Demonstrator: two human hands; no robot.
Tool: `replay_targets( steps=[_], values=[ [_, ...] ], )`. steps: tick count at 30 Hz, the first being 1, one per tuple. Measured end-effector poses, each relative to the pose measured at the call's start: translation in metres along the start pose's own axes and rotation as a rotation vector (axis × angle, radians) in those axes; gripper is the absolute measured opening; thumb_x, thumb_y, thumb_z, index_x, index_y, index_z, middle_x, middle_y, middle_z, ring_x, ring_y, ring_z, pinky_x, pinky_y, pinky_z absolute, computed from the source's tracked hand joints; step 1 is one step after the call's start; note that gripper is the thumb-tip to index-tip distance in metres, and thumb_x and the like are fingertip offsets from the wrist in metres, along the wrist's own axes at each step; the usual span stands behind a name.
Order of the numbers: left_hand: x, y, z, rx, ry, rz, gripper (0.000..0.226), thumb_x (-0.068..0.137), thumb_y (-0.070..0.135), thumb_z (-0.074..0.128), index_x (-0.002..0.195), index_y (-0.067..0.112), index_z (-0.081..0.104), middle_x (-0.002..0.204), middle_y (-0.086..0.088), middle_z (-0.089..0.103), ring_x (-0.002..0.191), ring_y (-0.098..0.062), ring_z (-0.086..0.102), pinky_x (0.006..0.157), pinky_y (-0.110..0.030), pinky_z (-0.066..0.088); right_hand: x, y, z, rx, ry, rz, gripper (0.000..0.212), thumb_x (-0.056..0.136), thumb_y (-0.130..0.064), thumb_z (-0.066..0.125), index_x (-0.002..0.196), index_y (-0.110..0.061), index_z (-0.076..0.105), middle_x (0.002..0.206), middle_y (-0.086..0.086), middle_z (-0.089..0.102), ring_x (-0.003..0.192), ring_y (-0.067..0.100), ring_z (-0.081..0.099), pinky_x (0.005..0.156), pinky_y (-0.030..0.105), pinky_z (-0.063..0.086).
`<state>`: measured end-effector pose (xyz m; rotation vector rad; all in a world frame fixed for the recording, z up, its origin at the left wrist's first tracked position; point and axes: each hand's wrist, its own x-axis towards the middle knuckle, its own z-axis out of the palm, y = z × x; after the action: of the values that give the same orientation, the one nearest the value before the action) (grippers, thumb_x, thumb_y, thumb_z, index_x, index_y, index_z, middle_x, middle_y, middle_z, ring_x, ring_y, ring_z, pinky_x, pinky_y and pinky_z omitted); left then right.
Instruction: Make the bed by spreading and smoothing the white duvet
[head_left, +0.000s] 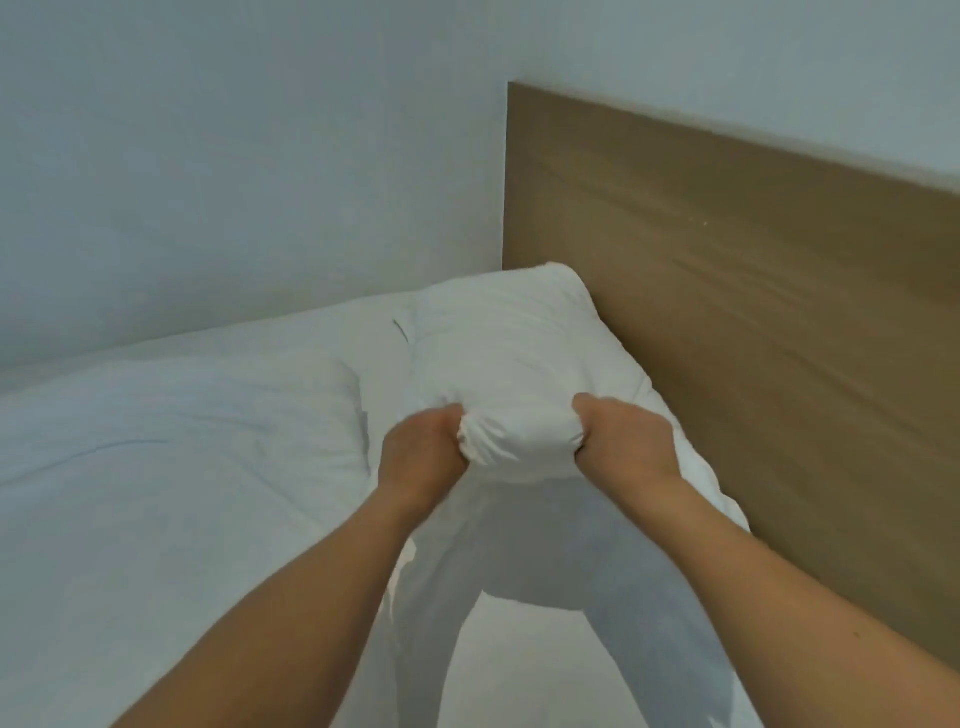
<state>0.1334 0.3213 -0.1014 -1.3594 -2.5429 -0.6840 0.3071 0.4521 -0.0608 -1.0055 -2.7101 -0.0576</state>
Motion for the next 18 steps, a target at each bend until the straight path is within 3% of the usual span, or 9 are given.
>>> replay_targets(
  steps=[4, 9, 13, 18],
  values=[
    [0.025, 0.004, -0.120, 0.027, 0.199, 0.006, 0.019, 0.078, 0.019, 0.056, 0.068, 0.018, 0.041, 0.068, -0.004, 0.061, 0.058, -0.029, 0.047, 0.051, -0.028, 0.026, -0.002, -0.056, -0.093, 0.179, 0.288, 0.097, 0.006, 0.081, -0.019, 0.049, 0.077, -0.019, 0.045, 0.070, 0.002, 0.057, 0.069, 0.034, 0.055, 0.056, 0.030, 0.031],
    [0.012, -0.012, -0.250, -0.327, 0.507, -0.015, 0.025, 0.077, 0.008, 0.057, 0.069, 0.021, 0.038, 0.061, 0.001, 0.047, 0.056, -0.023, 0.037, 0.048, -0.024, 0.021, -0.014, -0.155, -0.207, 0.420, 0.582, 0.075, 0.020, 0.075, -0.031, 0.044, 0.065, -0.019, 0.031, 0.060, -0.006, 0.044, 0.061, 0.028, 0.039, 0.054, 0.032, 0.028],
    [-0.010, -0.063, -0.343, -0.378, 0.678, -0.009, 0.028, 0.074, 0.006, 0.059, 0.065, 0.019, 0.036, 0.058, 0.004, 0.044, 0.054, -0.023, 0.035, 0.047, -0.023, 0.017, -0.029, -0.249, -0.270, 0.502, 0.711, 0.021, 0.031, 0.080, -0.026, 0.060, 0.068, -0.014, 0.033, 0.059, -0.004, 0.043, 0.062, 0.026, 0.038, 0.055, 0.036, 0.033],
    [-0.069, -0.143, -0.439, -0.434, 0.829, 0.027, 0.033, 0.072, 0.004, 0.052, 0.061, 0.023, 0.028, 0.055, 0.009, 0.035, 0.054, -0.014, 0.027, 0.049, -0.028, 0.021, -0.065, -0.369, -0.321, 0.462, 0.929, -0.175, 0.029, 0.073, -0.015, 0.063, 0.066, -0.017, 0.035, 0.056, -0.004, 0.040, 0.057, 0.026, 0.036, 0.051, 0.029, 0.026]
  ],
)
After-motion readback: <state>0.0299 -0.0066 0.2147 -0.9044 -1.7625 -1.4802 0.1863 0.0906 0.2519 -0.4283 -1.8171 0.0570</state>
